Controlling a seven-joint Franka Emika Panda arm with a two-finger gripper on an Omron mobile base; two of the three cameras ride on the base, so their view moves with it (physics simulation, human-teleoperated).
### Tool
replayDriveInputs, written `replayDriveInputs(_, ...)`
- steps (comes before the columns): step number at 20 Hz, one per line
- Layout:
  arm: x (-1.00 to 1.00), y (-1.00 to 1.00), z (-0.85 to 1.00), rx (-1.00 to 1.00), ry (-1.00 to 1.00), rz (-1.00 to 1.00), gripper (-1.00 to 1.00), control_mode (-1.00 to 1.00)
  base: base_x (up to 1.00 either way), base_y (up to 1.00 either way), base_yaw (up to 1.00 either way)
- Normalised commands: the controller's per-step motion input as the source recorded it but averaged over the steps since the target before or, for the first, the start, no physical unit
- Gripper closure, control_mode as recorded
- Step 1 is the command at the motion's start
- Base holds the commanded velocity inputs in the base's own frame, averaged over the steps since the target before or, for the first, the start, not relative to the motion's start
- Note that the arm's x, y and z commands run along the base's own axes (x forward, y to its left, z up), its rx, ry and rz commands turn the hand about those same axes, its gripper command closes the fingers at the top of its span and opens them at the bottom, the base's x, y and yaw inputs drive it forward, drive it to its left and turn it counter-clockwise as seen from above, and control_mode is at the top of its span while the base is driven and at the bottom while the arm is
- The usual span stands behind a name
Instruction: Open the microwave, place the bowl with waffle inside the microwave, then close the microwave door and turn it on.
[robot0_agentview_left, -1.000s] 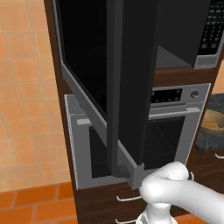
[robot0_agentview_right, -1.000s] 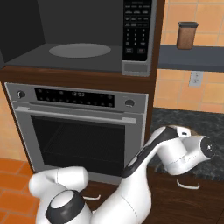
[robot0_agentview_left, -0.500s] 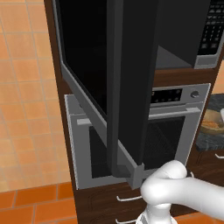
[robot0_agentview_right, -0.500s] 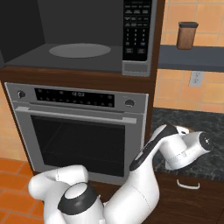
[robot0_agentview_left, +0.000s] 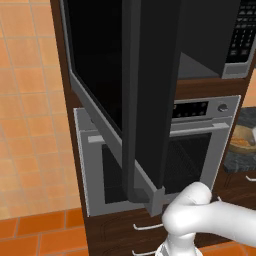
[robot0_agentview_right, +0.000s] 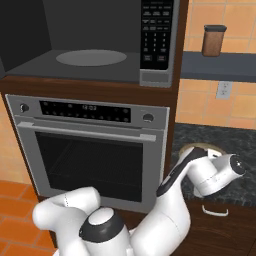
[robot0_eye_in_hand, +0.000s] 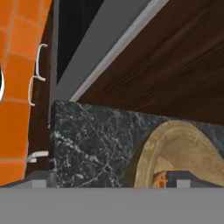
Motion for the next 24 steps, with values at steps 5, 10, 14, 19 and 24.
replayDriveInputs(5, 0.28, -0.05, -0.27, 0.00, 0.00, -0.14, -1.00, -1.00, 0.00, 0.00, 0.00)
replayDriveInputs(10, 0.32, -0.07, -0.16, 0.00, 0.00, -0.07, -1.00, -1.00, 0.00, 0.00, 0.00)
replayDriveInputs(14, 0.17, -0.25, -0.21, 0.00, 0.00, 0.00, -1.00, -1.00, 0.00, 0.00, 0.00)
replayDriveInputs(19, 0.13, -0.35, -0.18, 0.00, 0.00, 0.00, -1.00, -1.00, 0.00, 0.00, 0.00)
replayDriveInputs(24, 0.25, -0.11, -0.20, 0.00, 0.00, 0.00, -1.00, -1.00, 0.00, 0.00, 0.00)
